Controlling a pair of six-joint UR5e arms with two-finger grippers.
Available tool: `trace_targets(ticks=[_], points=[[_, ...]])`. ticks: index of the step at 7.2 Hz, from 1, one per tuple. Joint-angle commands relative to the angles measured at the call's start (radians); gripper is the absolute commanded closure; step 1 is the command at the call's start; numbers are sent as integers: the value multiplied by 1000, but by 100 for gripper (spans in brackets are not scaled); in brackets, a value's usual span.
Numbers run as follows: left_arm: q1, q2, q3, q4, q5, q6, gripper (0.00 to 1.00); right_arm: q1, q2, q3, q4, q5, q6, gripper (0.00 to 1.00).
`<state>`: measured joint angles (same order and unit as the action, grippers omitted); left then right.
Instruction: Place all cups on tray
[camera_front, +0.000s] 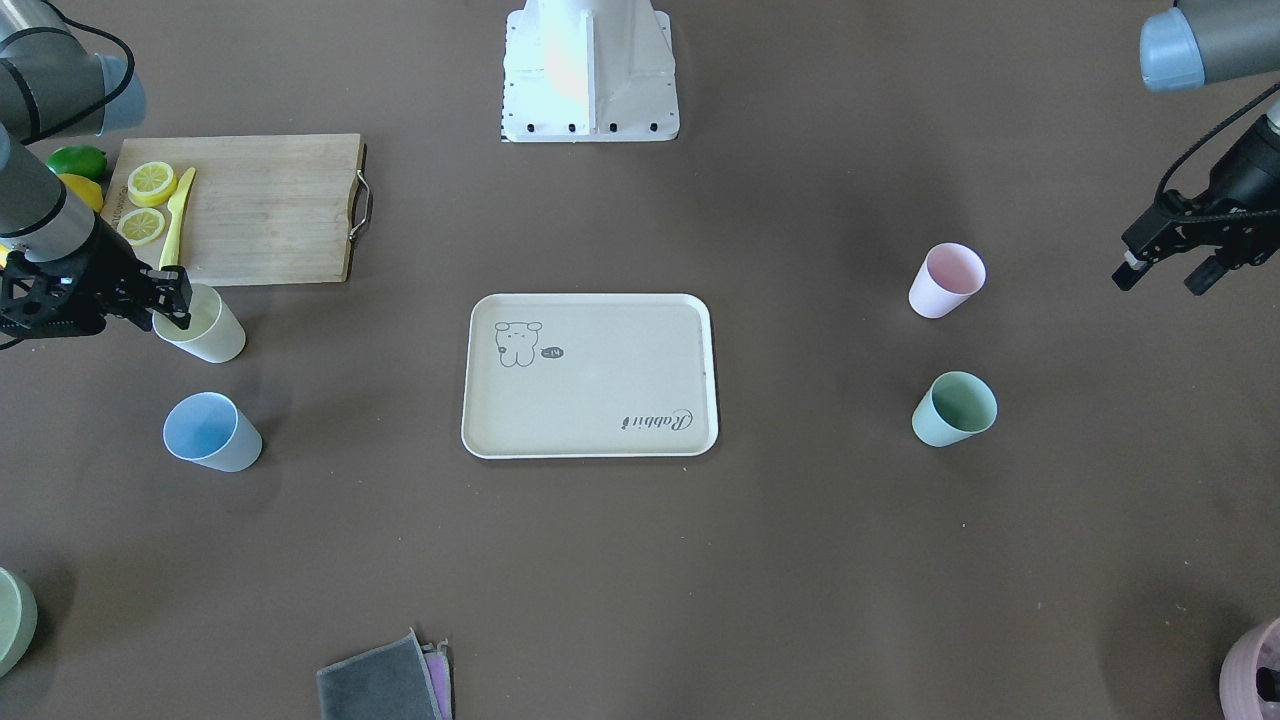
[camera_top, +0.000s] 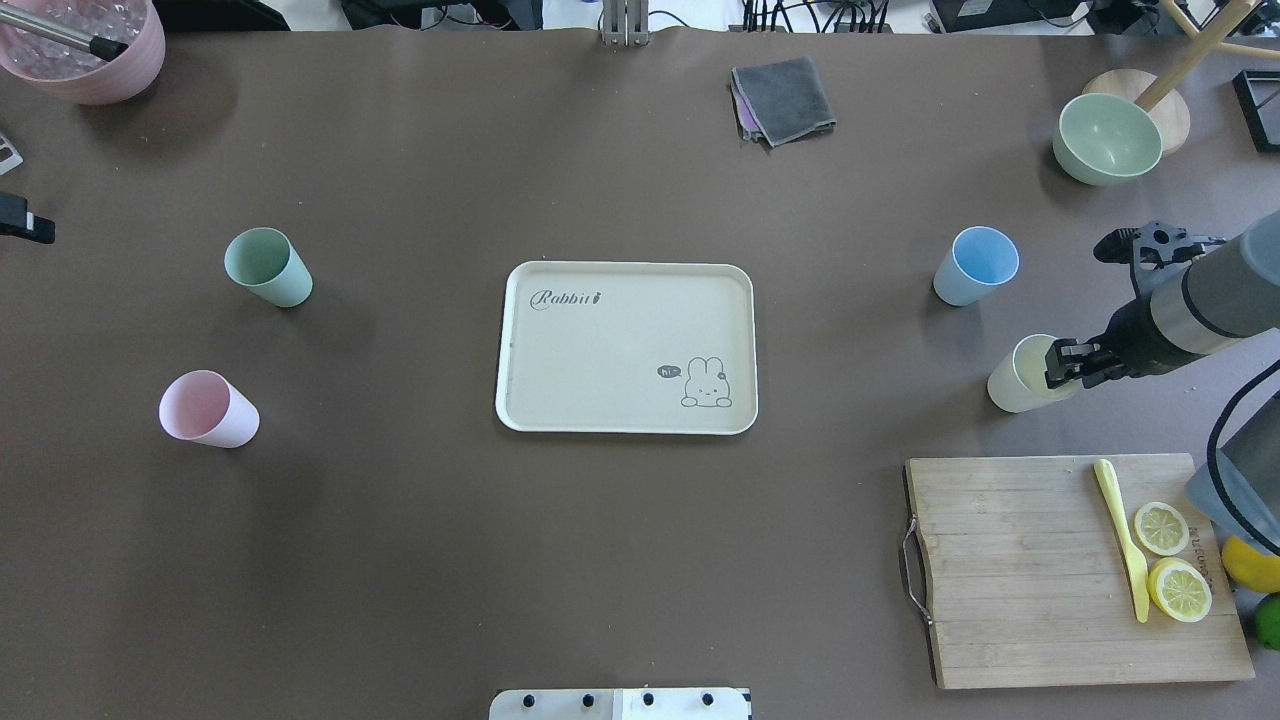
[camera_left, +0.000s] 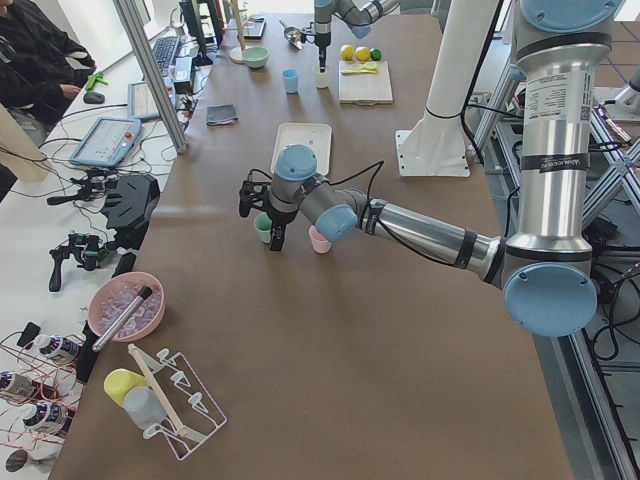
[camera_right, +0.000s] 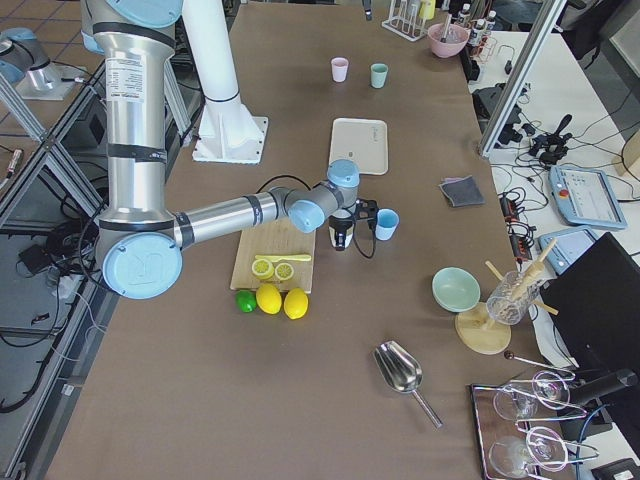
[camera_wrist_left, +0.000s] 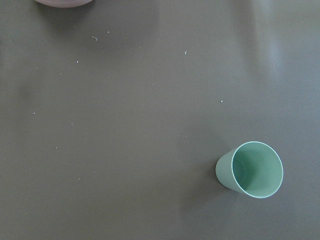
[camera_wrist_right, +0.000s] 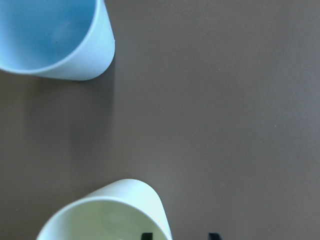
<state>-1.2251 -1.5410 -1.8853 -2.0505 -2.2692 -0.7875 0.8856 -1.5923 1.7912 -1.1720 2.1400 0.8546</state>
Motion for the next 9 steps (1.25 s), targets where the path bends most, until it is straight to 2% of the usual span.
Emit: trace_targets(ticks=[1, 2, 3, 6, 7, 9], points=[[1, -1, -1, 0, -1, 4, 3, 1, 28, 8, 0, 12, 3, 100], [7, -5, -3, 0, -1, -7, 3, 1, 40, 28, -3, 20, 4, 100], [24, -8, -3, -2, 0, -37, 3, 6, 49, 46, -8, 67, 7, 100], [184, -48, -6, 0, 143, -154, 3, 16, 95, 86, -20, 104, 92, 100], [256, -48, -17, -2, 201, -179, 3, 16, 145, 86, -72, 104, 95, 100], [302, -22, -20, -5, 211, -168, 3, 23, 256, 86, -196, 103, 95, 100]])
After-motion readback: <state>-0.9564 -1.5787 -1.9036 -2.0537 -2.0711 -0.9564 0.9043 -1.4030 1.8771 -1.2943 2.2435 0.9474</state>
